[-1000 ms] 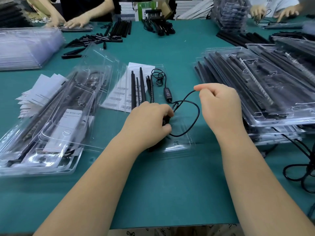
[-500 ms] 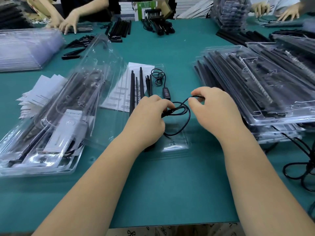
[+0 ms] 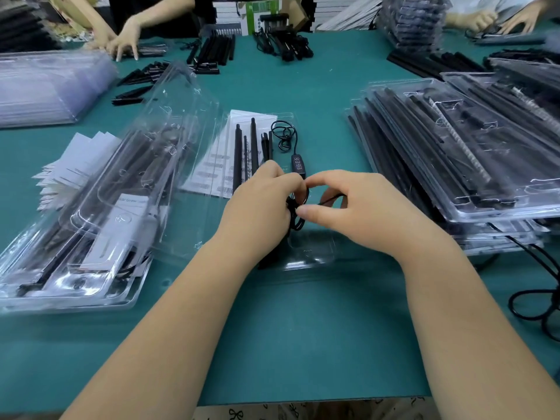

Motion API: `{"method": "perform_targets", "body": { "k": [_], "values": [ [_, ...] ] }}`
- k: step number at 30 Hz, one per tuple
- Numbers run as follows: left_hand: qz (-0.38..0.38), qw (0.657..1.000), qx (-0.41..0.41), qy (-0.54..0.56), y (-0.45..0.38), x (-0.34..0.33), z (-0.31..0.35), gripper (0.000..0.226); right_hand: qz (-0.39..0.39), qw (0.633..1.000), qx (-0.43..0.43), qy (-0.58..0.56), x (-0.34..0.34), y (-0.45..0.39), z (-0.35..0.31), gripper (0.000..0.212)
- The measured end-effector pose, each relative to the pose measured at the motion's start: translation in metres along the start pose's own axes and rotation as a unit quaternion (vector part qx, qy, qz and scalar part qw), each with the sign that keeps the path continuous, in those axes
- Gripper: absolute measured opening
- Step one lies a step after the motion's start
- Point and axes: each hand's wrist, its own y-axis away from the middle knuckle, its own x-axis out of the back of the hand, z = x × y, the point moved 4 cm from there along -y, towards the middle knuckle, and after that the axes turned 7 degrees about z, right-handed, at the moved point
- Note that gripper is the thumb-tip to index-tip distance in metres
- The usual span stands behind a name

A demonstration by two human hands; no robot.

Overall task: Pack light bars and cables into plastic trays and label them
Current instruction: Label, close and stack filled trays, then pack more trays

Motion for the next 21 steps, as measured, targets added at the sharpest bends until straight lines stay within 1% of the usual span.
{"method": "perform_targets", "body": {
  "k": [3,5,7,9,11,15,17,19,21],
  "values": [
    [-0.034,0.999,0.024,-0.023,-0.001,-0.002,-0.004,0.030,0.003,0.999,-0.014,0.041,0.001,-0.002,0.000,0.031],
    [-0.040,0.998,0.034,-0.019,0.000,-0.003,-0.005,0.030,-0.012,0.995,-0.030,0.096,0.001,-0.003,0.002,0.029],
    [-0.037,0.999,0.039,0.000,0.000,-0.004,-0.007,0.028,-0.016,0.993,-0.043,0.112,0.001,-0.003,0.003,0.028],
    [-0.037,0.997,0.057,0.049,0.000,-0.002,-0.009,0.028,-0.014,0.993,-0.048,0.108,0.002,-0.001,0.004,0.025],
    [-0.052,0.990,0.074,0.104,0.000,0.003,-0.011,0.026,-0.017,0.993,-0.048,0.111,0.003,0.000,0.004,0.021],
    [-0.142,0.967,0.070,0.201,0.003,0.006,-0.008,0.032,-0.030,0.993,-0.040,0.103,0.004,0.002,0.004,0.012],
    [-0.165,0.970,0.043,0.174,0.004,0.008,-0.005,0.043,-0.039,0.994,-0.030,0.095,0.004,0.003,0.003,0.011],
    [-0.166,0.984,0.025,0.067,0.003,0.010,-0.009,0.065,-0.048,0.995,-0.020,0.081,0.003,0.004,0.003,0.017],
    [-0.177,0.982,0.026,-0.063,0.002,0.011,-0.016,0.091,-0.052,0.995,-0.010,0.083,0.002,0.004,0.002,0.024]
  ]
}}
